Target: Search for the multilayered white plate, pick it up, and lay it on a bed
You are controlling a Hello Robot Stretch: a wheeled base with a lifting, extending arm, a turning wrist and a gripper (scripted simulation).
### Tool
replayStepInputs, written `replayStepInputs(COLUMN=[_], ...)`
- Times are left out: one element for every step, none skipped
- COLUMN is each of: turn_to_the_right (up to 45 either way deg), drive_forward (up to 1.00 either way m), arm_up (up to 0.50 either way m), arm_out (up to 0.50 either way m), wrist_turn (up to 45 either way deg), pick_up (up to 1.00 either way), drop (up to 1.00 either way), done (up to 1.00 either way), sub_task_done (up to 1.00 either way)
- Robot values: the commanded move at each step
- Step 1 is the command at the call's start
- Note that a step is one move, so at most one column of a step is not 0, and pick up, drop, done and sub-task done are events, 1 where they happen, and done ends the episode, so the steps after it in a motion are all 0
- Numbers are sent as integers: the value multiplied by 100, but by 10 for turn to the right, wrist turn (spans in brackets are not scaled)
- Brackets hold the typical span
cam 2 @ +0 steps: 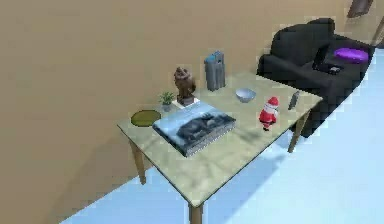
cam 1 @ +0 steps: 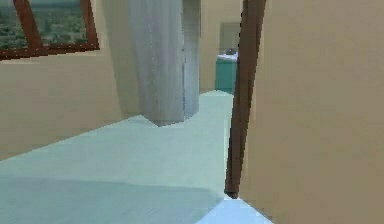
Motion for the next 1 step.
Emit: replayStepInputs(turn_to_the_right=[0], drive_forward=[100], arm_up=[0], arm_out=[0], wrist_turn=[0], pick_up=[0], drop=[0], done=[0], sub_task_done=[0])
